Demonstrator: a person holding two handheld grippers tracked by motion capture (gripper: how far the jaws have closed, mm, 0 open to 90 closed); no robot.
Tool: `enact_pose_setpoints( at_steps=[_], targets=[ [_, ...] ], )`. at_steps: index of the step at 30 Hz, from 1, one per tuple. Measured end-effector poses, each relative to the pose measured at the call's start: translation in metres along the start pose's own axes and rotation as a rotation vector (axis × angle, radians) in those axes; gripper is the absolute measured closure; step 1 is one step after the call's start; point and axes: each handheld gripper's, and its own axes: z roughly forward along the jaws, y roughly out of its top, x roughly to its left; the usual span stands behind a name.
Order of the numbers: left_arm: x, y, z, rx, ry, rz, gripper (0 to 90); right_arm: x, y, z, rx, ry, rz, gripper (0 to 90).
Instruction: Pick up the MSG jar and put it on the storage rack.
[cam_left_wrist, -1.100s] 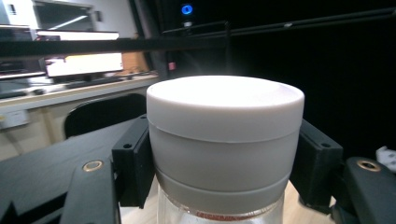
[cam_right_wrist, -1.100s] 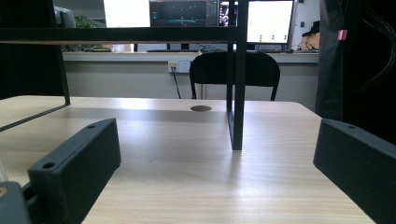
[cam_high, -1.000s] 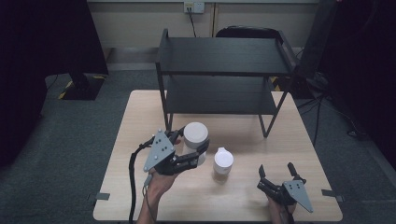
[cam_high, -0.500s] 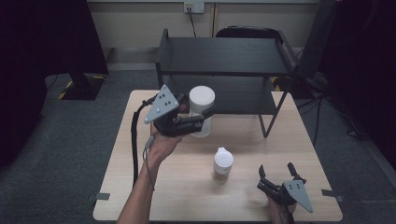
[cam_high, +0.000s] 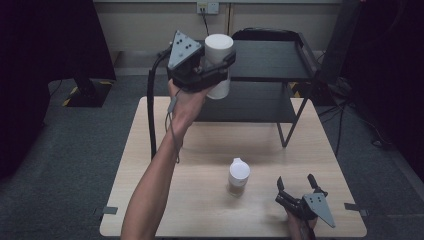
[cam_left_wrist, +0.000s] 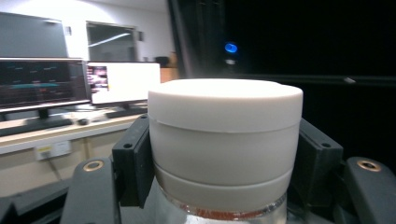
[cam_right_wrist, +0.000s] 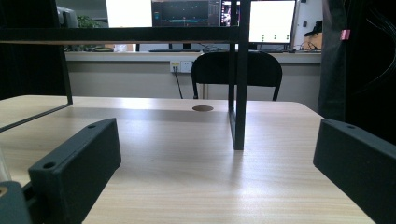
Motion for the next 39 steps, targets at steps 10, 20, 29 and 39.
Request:
enact_pose_setpoints(
  at_steps=[10, 20, 29, 39],
  targets=[
    [-0.004, -0.001, 0.055, 0.011, 0.183, -0.029, 34.4, -0.002, 0.001, 0.001, 0.006, 0.010, 0.003, 0.0],
    [-0.013, -0.008, 0.078, 0.034, 0.242, -0.030, 34.4, -0.003, 0.001, 0.001, 0.007, 0.020, 0.001, 0.0],
    [-0.019, -0.010, 0.080, 0.039, 0.254, 0.022, 34.3, -0.003, 0.001, 0.001, 0.008, 0.020, 0.001, 0.0],
    [-0.023, -0.016, 0.071, -0.013, 0.271, 0.037, 8.9, -0.003, 0.001, 0.001, 0.003, 0.017, 0.002, 0.0]
  ],
)
